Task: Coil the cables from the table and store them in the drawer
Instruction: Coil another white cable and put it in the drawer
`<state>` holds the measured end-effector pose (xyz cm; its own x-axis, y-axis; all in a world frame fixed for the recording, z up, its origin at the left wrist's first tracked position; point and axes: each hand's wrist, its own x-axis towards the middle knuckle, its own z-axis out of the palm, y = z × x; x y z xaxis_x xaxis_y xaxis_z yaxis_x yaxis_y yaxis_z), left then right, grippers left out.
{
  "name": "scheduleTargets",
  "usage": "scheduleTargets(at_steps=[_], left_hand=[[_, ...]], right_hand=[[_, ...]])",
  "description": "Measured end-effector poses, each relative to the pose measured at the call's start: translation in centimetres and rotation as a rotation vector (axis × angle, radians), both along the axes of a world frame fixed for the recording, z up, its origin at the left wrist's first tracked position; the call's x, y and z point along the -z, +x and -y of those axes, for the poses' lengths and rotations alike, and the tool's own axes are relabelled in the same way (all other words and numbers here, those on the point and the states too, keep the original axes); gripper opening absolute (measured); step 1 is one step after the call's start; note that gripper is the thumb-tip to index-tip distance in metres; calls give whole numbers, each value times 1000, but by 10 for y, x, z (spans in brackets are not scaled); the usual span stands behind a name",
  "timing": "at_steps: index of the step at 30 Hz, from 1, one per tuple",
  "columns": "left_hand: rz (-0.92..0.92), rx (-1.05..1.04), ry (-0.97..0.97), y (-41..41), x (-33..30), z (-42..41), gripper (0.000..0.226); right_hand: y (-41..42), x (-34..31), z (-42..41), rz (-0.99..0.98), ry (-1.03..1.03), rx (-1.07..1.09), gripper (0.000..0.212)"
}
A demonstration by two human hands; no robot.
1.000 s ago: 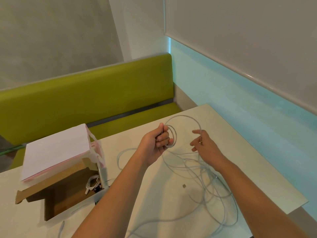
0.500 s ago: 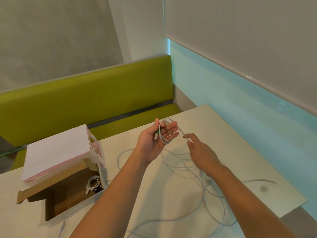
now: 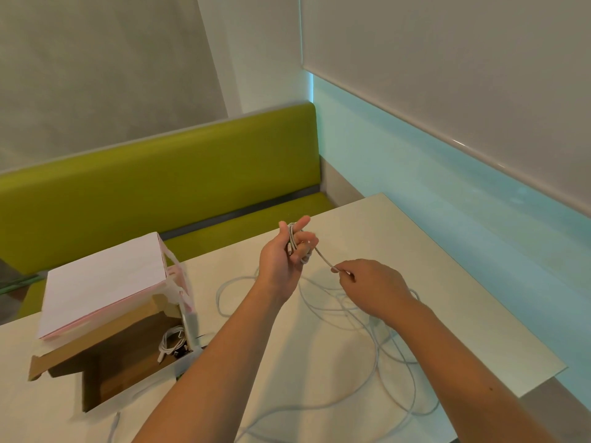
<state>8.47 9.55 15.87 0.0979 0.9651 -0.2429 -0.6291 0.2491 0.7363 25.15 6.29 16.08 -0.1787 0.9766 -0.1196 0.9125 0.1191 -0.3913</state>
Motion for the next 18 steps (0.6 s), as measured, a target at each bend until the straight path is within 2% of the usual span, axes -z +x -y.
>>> scheduleTargets(at_steps=[3, 8, 12, 16, 18], left_hand=[[-213, -48, 69, 5, -3, 0, 45], [-679, 43, 184, 13, 0, 4, 44], [-1016, 186, 261, 12, 2, 12, 34], [-1165, 314, 321, 6, 1, 17, 36], [-1118, 328, 298, 3, -3, 17, 42]], right_hand=[[0, -3, 3, 37, -58, -54, 34], [-2, -14, 6, -14, -112, -90, 38], [5, -35, 2, -113, -110, -78, 22], [15, -39, -8, -269, -89, -35, 19], [17, -35, -12, -372, -83, -16, 19]])
